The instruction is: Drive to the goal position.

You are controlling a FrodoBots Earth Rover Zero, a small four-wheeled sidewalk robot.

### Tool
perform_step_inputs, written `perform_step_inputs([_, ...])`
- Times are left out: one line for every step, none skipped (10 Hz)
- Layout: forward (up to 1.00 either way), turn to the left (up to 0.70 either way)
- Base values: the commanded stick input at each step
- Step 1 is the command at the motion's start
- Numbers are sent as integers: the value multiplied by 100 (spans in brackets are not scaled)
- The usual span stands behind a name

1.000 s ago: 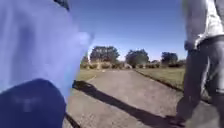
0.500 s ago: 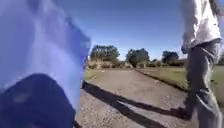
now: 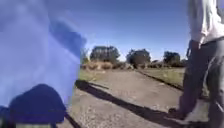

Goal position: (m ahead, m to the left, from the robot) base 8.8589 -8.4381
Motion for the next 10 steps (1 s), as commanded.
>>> perform_step_inputs([70,0])
perform_step_inputs([70,0])
perform_step_inputs([70,0])
perform_step_inputs([70,0])
perform_step_inputs([70,0])
perform_step_inputs([70,0])
perform_step_inputs([70,0])
perform_step_inputs([70,0])
perform_step_inputs([70,0])
perform_step_inputs([70,0])
